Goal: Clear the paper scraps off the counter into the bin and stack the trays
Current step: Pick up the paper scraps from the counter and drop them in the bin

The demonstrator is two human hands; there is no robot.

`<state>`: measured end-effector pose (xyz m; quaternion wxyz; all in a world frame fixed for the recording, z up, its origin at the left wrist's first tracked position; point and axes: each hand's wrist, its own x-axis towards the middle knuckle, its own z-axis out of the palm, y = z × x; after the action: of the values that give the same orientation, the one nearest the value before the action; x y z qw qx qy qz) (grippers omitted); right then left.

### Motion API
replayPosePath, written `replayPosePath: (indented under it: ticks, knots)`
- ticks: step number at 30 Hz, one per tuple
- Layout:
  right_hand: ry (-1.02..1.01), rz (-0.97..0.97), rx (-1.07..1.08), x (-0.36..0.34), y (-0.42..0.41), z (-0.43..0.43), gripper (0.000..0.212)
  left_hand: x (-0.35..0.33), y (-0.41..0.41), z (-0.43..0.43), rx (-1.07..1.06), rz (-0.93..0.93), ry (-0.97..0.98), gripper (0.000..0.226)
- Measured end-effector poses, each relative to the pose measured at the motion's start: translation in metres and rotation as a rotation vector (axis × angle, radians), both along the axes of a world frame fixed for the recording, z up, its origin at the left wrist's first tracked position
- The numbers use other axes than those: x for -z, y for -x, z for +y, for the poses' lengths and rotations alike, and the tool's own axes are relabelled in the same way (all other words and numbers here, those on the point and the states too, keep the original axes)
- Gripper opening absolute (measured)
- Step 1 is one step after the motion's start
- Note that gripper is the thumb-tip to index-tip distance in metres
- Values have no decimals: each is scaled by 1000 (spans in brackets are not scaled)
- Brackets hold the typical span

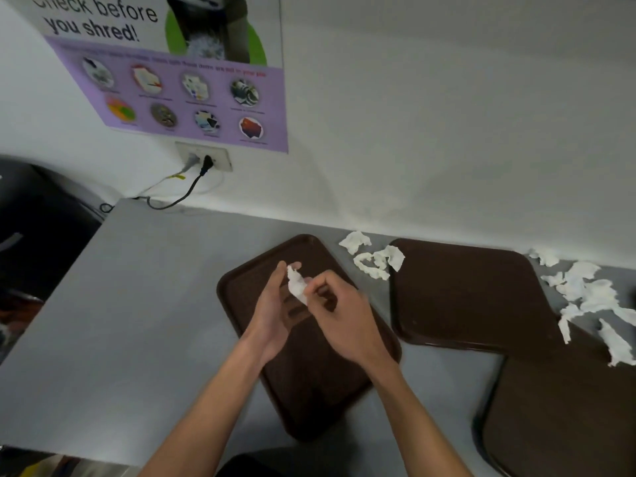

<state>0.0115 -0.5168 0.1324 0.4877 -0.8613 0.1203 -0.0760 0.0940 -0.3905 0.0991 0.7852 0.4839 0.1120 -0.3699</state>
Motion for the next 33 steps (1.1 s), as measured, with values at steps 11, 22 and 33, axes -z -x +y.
replayPosePath:
  ticks: [11, 22, 33]
  knots:
    - [44, 78, 31, 44, -54, -38, 22, 9, -10, -18, 59, -242, -196, 35]
    - [867, 510, -32, 160, -66, -127, 57, 18, -9, 7, 145, -287, -500, 32]
    - [218, 147, 473, 96, 35, -135, 20, 0, 46, -29, 466, -569, -522, 46]
